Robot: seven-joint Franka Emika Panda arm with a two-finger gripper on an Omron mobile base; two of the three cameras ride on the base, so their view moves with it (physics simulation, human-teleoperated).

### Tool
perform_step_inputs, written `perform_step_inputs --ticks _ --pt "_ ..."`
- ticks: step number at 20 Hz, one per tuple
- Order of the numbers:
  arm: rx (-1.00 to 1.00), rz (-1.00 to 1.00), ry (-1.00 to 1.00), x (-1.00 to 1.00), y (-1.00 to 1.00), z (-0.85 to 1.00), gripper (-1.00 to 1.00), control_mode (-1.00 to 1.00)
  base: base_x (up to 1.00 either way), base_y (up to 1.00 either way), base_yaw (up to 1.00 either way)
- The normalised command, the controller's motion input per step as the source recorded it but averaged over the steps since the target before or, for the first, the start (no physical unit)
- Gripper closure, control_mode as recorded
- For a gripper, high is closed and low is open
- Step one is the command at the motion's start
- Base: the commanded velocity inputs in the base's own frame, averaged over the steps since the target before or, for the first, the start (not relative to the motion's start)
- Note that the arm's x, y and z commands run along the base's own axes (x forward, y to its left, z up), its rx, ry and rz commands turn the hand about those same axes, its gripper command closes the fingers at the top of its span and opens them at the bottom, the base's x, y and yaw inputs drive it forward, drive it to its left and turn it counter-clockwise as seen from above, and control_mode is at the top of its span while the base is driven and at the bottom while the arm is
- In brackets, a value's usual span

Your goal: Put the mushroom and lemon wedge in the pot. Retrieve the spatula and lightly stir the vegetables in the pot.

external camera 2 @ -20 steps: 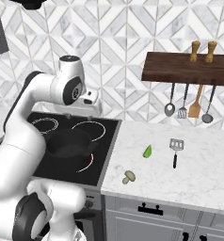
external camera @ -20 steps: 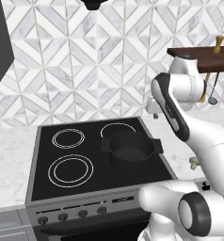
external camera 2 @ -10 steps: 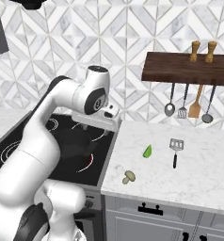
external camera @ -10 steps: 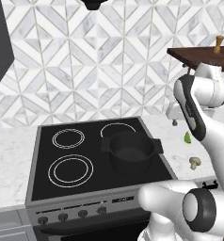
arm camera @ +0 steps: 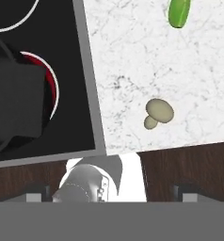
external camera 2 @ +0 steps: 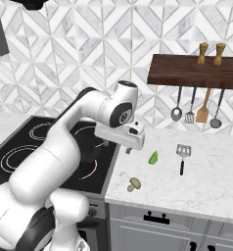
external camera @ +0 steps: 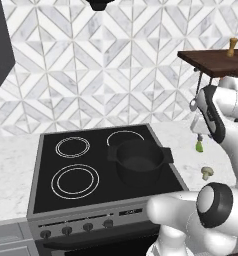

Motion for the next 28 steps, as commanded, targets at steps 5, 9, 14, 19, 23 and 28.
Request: perform_step_inputs --ticks 5,9,14,19,23,28 --pt "-0.01 0.01 0.12 -0.04 -0.6 -0.73 -1.0 -1.0 0.0 0.0 0.0" --pt "-0.01 0.05 0.14 -0.02 -0.23 -0.62 -1.0 -1.0 0.0 0.0 0.0" --pt "-0.08 0.03 0.07 0.0 -0.03 -0.53 -1.0 -1.0 0.0 0.0 0.0" --pt "-0.03 0.05 0.03 0.0 0.0 -0.42 -1.0 -1.0 0.0 0.0 0.0" --pt "0.0 0.05 0.0 0.0 0.0 -0.37 -1.0 -1.0 0.0 0.0 0.0" --pt "0.0 0.04 -0.04 0.19 -0.09 -0.39 -1.0 -1.0 0.0 0.0 0.0"
